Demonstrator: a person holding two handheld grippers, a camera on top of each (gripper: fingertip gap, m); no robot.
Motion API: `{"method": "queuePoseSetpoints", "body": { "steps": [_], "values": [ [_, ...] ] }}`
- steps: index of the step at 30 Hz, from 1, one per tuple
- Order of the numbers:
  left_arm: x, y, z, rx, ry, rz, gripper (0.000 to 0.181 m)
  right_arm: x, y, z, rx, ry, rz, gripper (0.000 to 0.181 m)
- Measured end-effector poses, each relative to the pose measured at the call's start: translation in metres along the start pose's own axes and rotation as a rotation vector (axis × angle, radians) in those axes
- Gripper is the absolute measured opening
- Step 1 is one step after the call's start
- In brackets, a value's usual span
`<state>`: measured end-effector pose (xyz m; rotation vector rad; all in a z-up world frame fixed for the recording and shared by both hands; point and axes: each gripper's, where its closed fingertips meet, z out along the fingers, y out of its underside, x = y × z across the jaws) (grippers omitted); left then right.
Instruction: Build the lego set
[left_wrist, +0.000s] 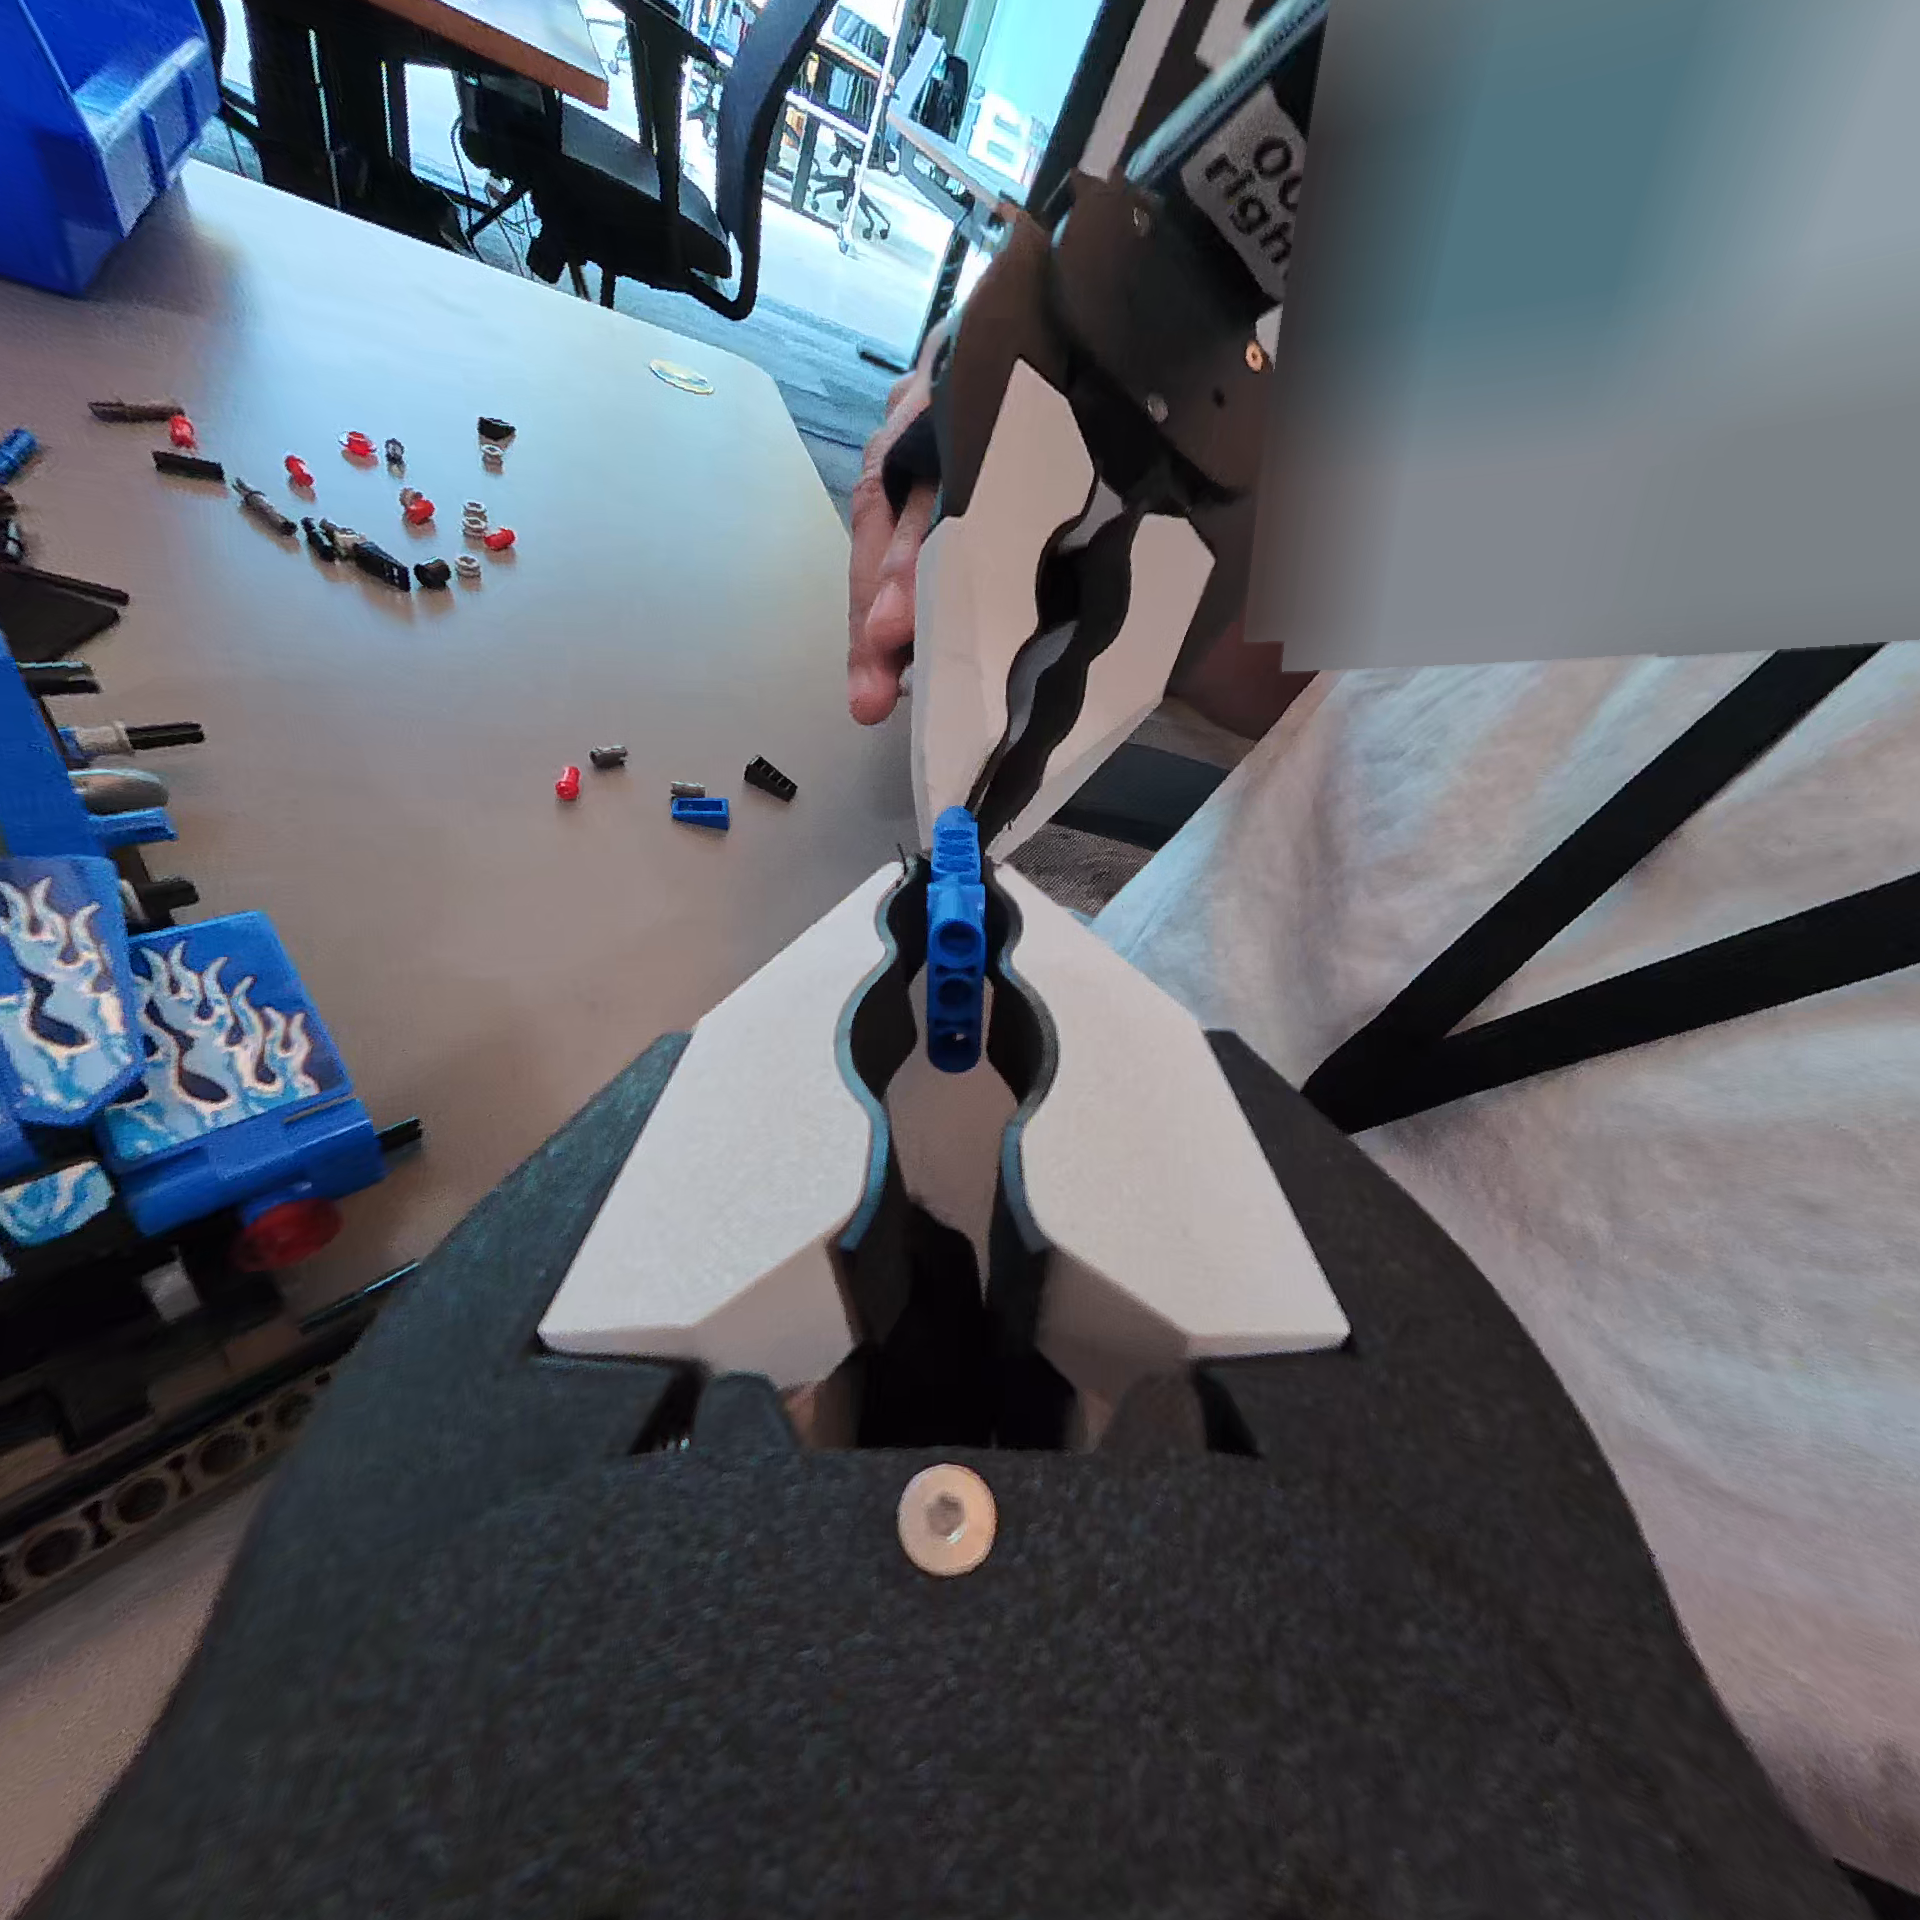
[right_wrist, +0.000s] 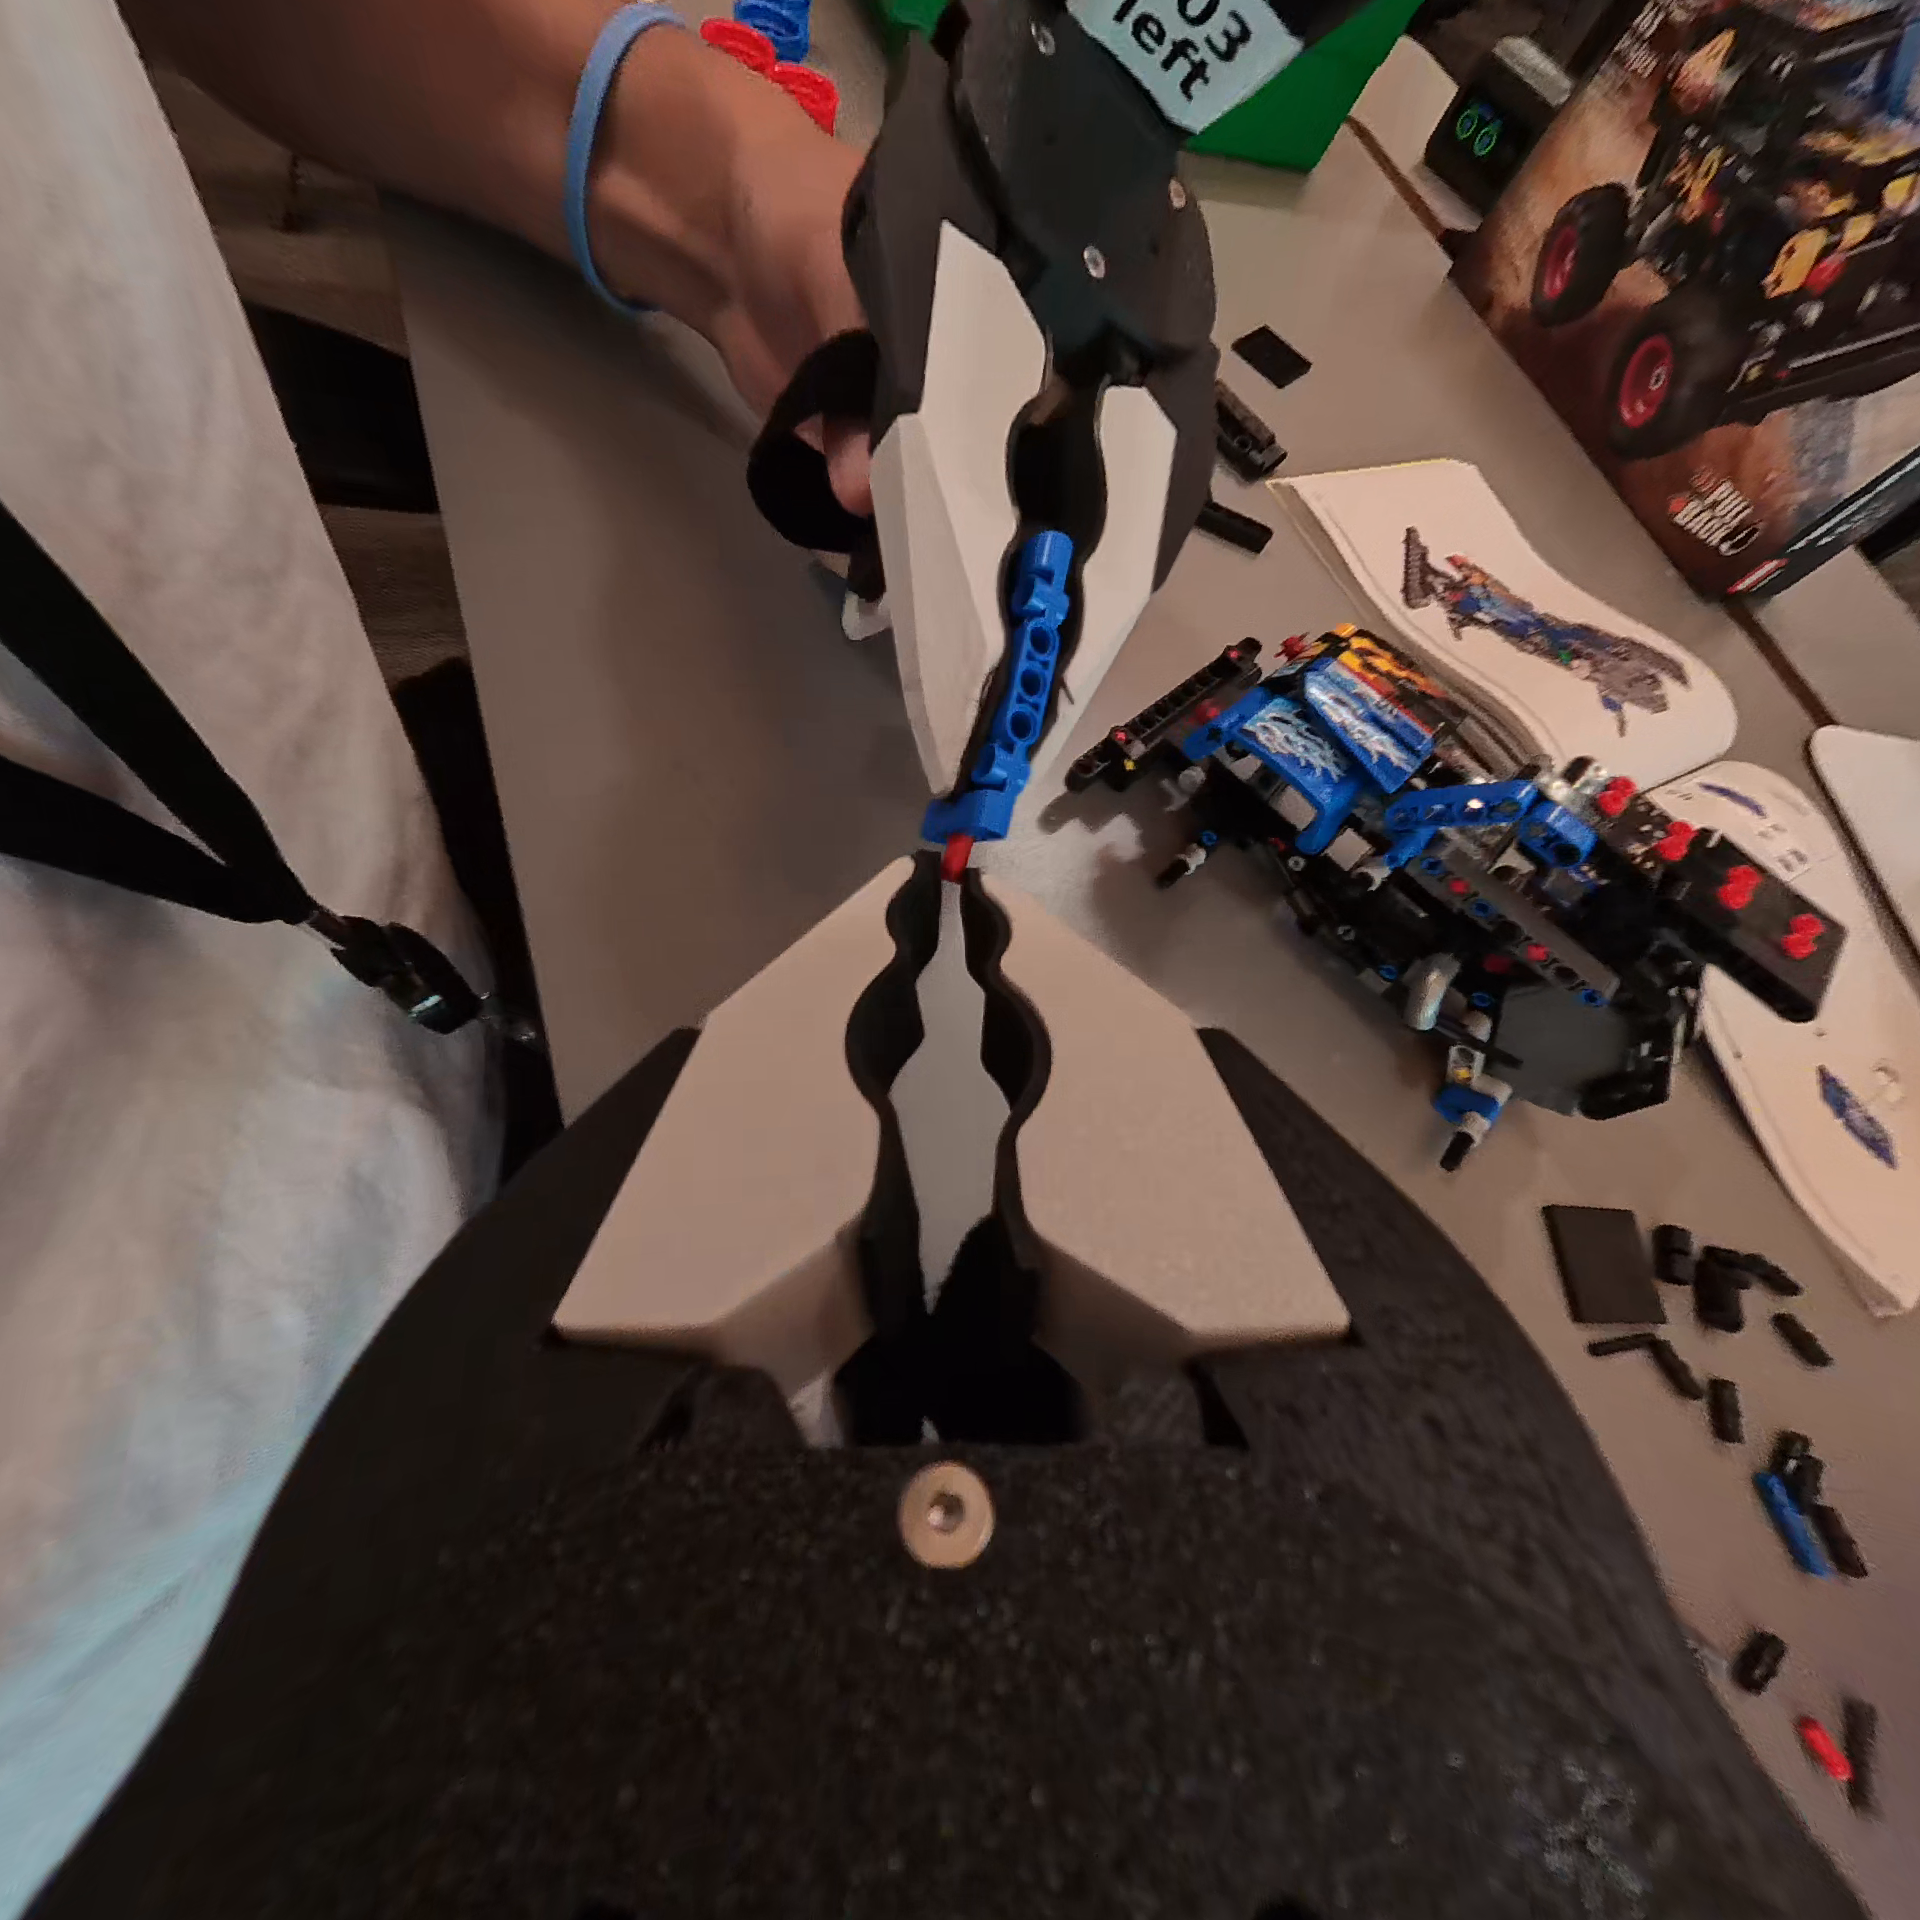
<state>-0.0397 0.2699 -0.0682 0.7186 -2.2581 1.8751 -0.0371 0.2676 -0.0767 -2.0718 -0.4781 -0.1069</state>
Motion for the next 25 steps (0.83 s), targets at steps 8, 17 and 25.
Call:
{"method": "queuePoseSetpoints", "body": {
  "steps": [8,17,25],
  "values": [
    [-0.008,-0.002,-0.001,0.021,-0.020,-0.066,0.005,0.010,-0.002,0.000,-0.027,0.173,-0.147,0.004],
    [-0.011,-0.016,-0.006,0.160,0.058,-0.265,0.005,0.021,-0.009,-0.003,0.012,0.334,-0.254,0.003],
    [-0.009,-0.016,-0.003,0.151,0.064,-0.250,0.005,0.022,-0.008,-0.002,0.037,0.354,-0.246,0.003]
  ]
}}
